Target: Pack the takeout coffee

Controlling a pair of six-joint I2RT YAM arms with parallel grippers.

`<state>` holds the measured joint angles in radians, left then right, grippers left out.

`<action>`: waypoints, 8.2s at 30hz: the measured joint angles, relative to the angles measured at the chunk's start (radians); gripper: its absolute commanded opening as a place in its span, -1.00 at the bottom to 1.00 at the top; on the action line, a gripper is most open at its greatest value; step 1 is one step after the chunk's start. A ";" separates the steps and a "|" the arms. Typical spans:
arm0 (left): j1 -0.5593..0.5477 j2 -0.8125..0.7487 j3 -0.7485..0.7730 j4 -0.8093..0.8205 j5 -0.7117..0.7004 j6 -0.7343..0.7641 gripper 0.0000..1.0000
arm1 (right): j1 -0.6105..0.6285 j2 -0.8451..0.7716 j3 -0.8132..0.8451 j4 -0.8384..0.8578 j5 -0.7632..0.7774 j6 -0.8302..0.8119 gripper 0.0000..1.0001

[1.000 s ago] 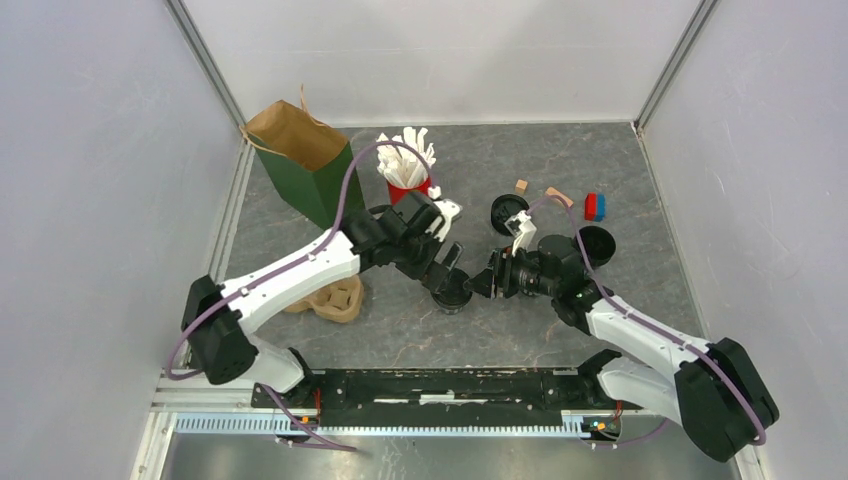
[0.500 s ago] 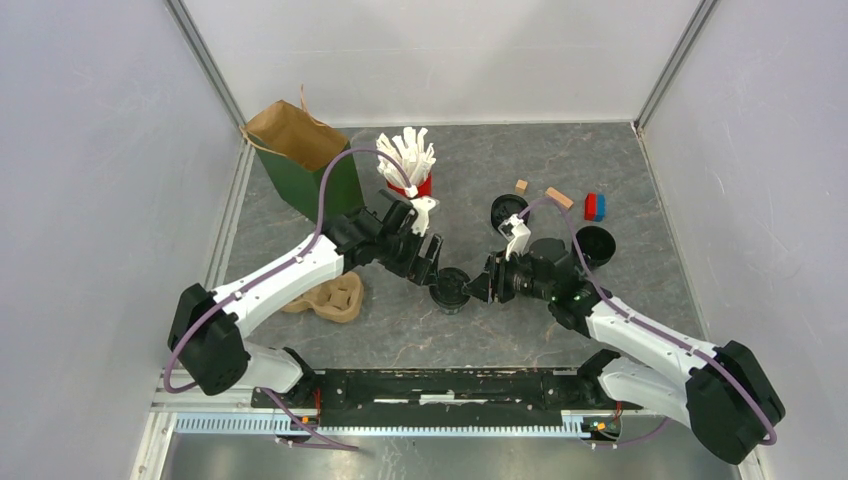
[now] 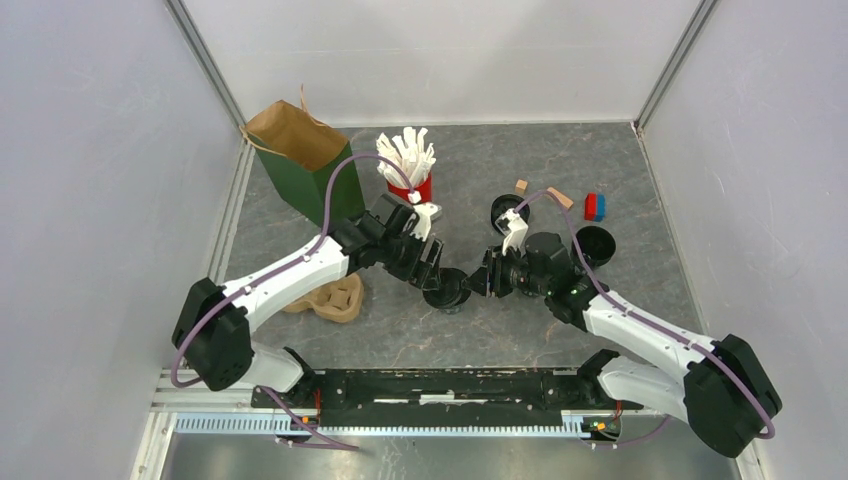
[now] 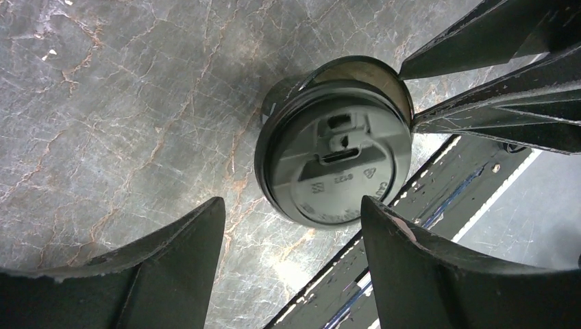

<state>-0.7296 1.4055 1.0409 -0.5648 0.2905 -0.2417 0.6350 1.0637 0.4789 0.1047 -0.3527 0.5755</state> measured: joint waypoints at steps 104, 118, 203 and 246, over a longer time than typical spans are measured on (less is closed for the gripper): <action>-0.283 0.030 -0.268 -0.005 -0.380 -0.154 -0.57 | 0.044 -0.238 0.067 -0.122 0.152 -0.114 -0.08; -0.289 -0.061 -0.247 -0.054 -0.388 -0.178 -0.95 | 0.044 -0.257 0.065 -0.109 0.153 -0.132 0.53; -0.197 -0.542 -0.229 0.610 0.103 -0.500 -0.96 | 0.293 -0.269 -0.251 0.869 0.088 -0.500 0.62; -0.197 -0.414 -0.156 0.005 -0.392 -0.360 -0.12 | 0.293 -0.369 -0.183 0.463 0.250 -0.480 0.49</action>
<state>-0.9268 0.9913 0.8852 -0.5598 -0.1017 -0.6014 0.9276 0.6952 0.2962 0.5682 -0.1024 0.0956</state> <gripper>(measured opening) 0.427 0.745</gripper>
